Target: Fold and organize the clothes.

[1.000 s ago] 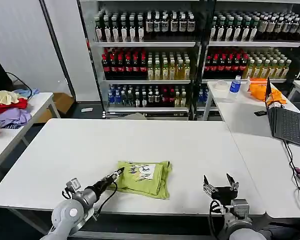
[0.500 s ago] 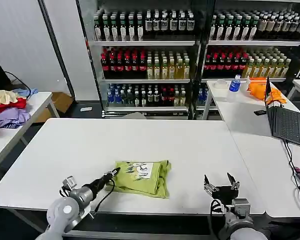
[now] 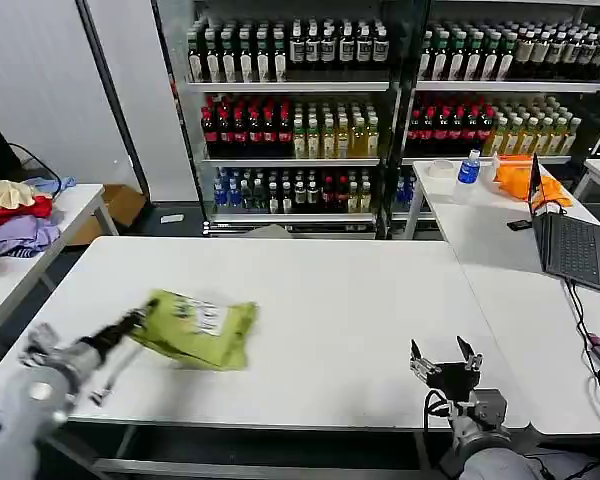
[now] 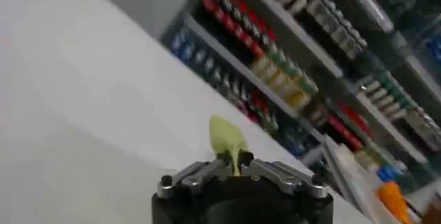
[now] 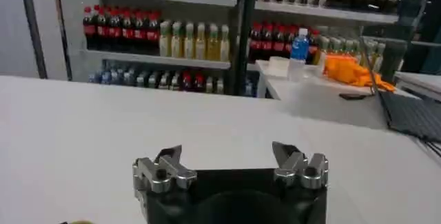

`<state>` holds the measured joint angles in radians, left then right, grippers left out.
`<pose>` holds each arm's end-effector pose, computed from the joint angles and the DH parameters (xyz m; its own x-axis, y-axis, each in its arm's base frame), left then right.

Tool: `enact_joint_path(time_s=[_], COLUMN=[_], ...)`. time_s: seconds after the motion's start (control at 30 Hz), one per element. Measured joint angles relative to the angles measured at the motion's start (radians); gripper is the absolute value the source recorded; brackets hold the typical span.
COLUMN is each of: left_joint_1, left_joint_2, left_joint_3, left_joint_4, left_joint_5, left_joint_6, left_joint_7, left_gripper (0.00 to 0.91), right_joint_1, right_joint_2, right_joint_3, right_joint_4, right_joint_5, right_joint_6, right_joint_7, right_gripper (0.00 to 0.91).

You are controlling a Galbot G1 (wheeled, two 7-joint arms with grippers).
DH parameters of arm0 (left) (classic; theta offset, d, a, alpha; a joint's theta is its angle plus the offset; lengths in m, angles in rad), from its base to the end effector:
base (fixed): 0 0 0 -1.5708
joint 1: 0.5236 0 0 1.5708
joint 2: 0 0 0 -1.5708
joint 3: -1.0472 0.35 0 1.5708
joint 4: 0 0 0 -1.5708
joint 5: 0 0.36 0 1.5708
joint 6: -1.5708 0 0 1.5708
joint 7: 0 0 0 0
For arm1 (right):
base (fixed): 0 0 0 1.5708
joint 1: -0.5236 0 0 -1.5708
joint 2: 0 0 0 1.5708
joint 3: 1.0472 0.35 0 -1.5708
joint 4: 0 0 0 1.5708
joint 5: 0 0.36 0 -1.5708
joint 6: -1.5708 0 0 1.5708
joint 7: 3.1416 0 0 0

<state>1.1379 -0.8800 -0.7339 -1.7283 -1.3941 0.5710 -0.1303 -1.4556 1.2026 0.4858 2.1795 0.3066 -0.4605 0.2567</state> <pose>0.3301 0.2442 -0.2097 -0.9170 0.1859 0.3530 -0.0619 0.8078 -0.5862 0.2158 -0.0415 -0.2443 -0.9573 0.0352 0.2869 0.0085 0.9956 -0.0936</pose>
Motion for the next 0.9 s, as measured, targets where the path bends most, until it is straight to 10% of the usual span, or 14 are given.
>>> enact_joint_path(time_s=[0.37, 0.9], left_joint_1=[-0.038, -0.014], left_joint_2=[0.226, 0.068], left_joint_3=[-0.046, 0.312], left_joint_4=[-0.045, -0.192], left_joint_5=[0.084, 0.54], left_joint_6=[0.003, -0.047], left_joint_7=[0.025, -0.021], left_gripper=[0.02, 0.02], right_joint_1=[-0.011, -0.084], right_joint_2=[0.011, 0.026], right_joint_3=[-0.006, 0.034], right_joint_4=[0.026, 0.068], right_joint_5=[-0.001, -0.023], right_joint_6=[0.006, 0.019], right_joint_7=[-0.001, -0.002], right_gripper=[0.907, 0.907])
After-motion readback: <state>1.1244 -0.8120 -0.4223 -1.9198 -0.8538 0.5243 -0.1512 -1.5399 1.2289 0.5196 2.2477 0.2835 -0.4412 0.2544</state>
